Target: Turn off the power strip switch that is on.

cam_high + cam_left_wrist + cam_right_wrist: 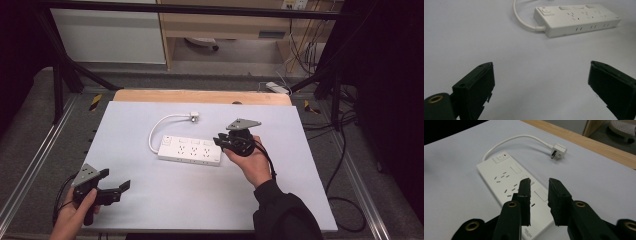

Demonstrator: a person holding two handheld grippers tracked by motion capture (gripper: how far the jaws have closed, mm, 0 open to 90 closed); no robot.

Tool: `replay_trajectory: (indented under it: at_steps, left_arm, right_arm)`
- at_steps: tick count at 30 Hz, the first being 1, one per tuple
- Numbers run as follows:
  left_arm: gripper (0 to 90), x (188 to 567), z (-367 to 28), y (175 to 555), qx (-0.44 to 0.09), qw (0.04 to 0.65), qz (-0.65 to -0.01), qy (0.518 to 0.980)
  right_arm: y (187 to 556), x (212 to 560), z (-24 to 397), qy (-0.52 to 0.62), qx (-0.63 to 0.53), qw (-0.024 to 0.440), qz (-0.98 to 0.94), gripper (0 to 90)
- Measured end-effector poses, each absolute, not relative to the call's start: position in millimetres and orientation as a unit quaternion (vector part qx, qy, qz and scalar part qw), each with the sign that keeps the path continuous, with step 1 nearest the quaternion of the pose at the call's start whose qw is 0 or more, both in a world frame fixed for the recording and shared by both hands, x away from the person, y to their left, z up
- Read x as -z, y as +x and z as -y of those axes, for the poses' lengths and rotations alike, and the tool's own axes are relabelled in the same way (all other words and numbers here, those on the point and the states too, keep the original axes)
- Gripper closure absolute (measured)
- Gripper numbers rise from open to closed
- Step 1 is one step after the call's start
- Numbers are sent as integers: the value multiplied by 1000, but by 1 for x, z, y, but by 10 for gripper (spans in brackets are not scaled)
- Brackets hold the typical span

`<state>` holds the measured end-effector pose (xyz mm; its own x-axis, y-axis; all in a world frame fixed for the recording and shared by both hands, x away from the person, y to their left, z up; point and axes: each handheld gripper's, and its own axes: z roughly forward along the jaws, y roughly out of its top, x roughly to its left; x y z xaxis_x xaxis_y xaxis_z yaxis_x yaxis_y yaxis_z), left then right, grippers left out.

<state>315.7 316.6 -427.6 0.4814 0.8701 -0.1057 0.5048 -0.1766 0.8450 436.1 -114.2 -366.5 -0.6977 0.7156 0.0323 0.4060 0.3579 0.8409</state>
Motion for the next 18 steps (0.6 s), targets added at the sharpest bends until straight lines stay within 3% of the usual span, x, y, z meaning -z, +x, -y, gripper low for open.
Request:
replay_trajectory:
  at_steps: [9,18]
  left_arm:
    - [69,428,-317,316,-206,441,-465,739]
    - [69,428,-317,316,-206,443,-465,738]
  right_arm:
    - [447,371,103,355,-444,161,-807,878]
    - [455,377,93,352,-450,159,-805,900]
